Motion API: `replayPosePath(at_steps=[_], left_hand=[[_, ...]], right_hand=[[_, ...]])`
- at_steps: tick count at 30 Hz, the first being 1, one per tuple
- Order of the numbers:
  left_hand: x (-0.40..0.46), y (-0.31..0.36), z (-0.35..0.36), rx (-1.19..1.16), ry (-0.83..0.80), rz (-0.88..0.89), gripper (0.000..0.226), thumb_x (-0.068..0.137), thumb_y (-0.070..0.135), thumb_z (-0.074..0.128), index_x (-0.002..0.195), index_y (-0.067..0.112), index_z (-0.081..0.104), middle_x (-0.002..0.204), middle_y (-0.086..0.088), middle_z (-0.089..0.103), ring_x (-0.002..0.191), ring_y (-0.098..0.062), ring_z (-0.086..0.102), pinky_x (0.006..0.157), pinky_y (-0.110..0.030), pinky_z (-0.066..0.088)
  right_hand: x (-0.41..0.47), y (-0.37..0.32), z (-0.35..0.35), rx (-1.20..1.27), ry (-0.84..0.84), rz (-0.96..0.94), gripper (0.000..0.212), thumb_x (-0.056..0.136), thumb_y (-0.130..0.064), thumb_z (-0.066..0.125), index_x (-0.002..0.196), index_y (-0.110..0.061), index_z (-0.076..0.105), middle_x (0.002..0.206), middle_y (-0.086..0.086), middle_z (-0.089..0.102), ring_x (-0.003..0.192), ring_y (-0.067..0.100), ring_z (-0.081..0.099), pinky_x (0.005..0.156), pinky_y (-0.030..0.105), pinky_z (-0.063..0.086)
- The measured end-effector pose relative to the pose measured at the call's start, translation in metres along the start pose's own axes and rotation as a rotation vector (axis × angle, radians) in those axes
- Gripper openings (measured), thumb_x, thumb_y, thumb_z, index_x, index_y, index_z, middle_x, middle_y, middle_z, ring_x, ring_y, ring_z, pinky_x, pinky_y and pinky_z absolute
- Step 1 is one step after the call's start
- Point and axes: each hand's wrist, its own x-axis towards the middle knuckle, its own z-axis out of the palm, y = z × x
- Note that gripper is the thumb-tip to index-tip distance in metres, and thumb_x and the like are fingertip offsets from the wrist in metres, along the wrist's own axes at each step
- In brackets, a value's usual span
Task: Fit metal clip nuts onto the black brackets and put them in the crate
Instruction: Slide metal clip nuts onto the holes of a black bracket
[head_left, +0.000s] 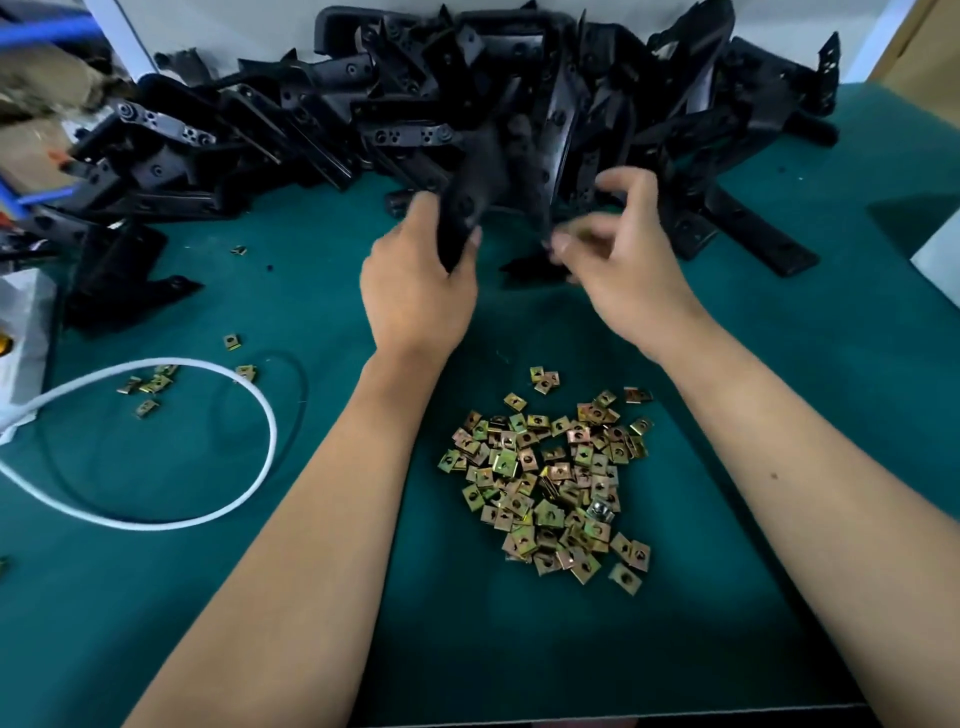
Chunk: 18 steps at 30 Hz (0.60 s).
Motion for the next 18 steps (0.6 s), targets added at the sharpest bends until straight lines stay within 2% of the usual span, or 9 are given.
replayPosePath(at_steps=[2,4,5,7,8,10,13,16,18], left_hand=[[0.007,-0.009,-0.001,0.000,0.059,-0.107,0.030,0.100,0.040,0.057,0.089,0.016,0.044,0.084,0.000,0.053,0.076,-0.028,0.049,0.064,-0.030,0.025],[0.010,-0.015,-0.001,-0.101,0.053,-0.181,0.031,0.103,0.039,0.055,0.104,0.008,0.059,0.097,-0.009,0.061,0.083,-0.027,0.056,0.073,-0.030,0.038],[0.010,-0.014,-0.001,-0.218,0.034,-0.237,0.036,0.104,0.037,0.055,0.123,0.007,0.060,0.103,-0.012,0.065,0.077,-0.026,0.061,0.075,-0.034,0.048],[0.007,-0.009,-0.003,-0.527,-0.021,-0.390,0.061,0.103,0.032,0.060,0.155,0.016,0.032,0.103,-0.010,0.070,0.057,-0.025,0.068,0.060,-0.035,0.059],[0.005,-0.009,-0.004,-0.665,-0.052,-0.440,0.069,0.103,0.028,0.061,0.159,0.021,0.022,0.096,-0.008,0.069,0.053,-0.026,0.068,0.053,-0.035,0.059],[0.005,-0.007,-0.006,-0.828,-0.097,-0.447,0.051,0.106,0.021,0.056,0.150,0.022,0.031,0.081,-0.006,0.064,0.053,-0.028,0.068,0.053,-0.037,0.060],[0.006,-0.004,-0.013,-0.922,-0.104,-0.419,0.015,0.107,0.018,0.052,0.117,0.029,0.050,0.073,0.000,0.065,0.067,-0.025,0.072,0.066,-0.041,0.061],[0.011,-0.014,-0.018,-0.488,-0.070,-0.320,0.021,0.099,0.023,0.062,0.117,0.028,0.052,0.081,0.008,0.073,0.086,-0.021,0.072,0.083,-0.040,0.057],[0.012,-0.024,-0.021,-0.122,-0.037,-0.267,0.024,0.092,0.019,0.064,0.115,0.025,0.060,0.090,0.009,0.070,0.095,-0.026,0.066,0.077,-0.033,0.048]], right_hand=[[-0.003,0.009,-0.014,-0.227,-0.166,-0.069,0.033,0.092,-0.027,0.077,0.118,-0.016,0.059,0.091,-0.006,0.075,0.081,0.007,0.066,0.078,0.027,0.050],[-0.007,0.009,-0.021,-0.256,-0.465,-0.097,0.027,0.081,-0.035,0.086,0.102,-0.022,0.073,0.091,-0.007,0.075,0.081,0.002,0.066,0.077,0.021,0.049],[-0.009,0.008,-0.022,-0.285,-0.595,-0.107,0.029,0.077,-0.038,0.089,0.100,-0.027,0.076,0.094,-0.011,0.074,0.087,0.001,0.066,0.079,0.018,0.049],[-0.011,0.007,-0.023,-0.379,-0.730,-0.129,0.037,0.070,-0.045,0.091,0.103,-0.039,0.076,0.103,-0.017,0.068,0.102,0.001,0.060,0.088,0.014,0.045],[-0.012,0.008,-0.023,-0.428,-0.748,-0.135,0.039,0.069,-0.048,0.091,0.105,-0.044,0.075,0.106,-0.019,0.064,0.107,0.000,0.054,0.092,0.014,0.041],[-0.011,0.010,-0.021,-0.478,-0.739,-0.145,0.037,0.069,-0.049,0.090,0.102,-0.048,0.074,0.105,-0.019,0.059,0.108,-0.002,0.047,0.095,0.014,0.036],[-0.011,0.013,-0.014,-0.420,-0.633,-0.162,0.020,0.076,-0.035,0.090,0.092,-0.034,0.078,0.096,-0.014,0.065,0.097,0.003,0.058,0.090,0.025,0.045],[-0.012,0.018,-0.006,-0.384,-0.419,-0.195,0.010,0.086,-0.022,0.084,0.092,-0.021,0.076,0.092,-0.009,0.068,0.083,0.010,0.062,0.081,0.034,0.052],[-0.013,0.021,-0.003,-0.346,-0.298,-0.211,0.001,0.093,-0.018,0.075,0.094,-0.018,0.074,0.092,-0.009,0.069,0.083,0.007,0.063,0.079,0.028,0.052]])
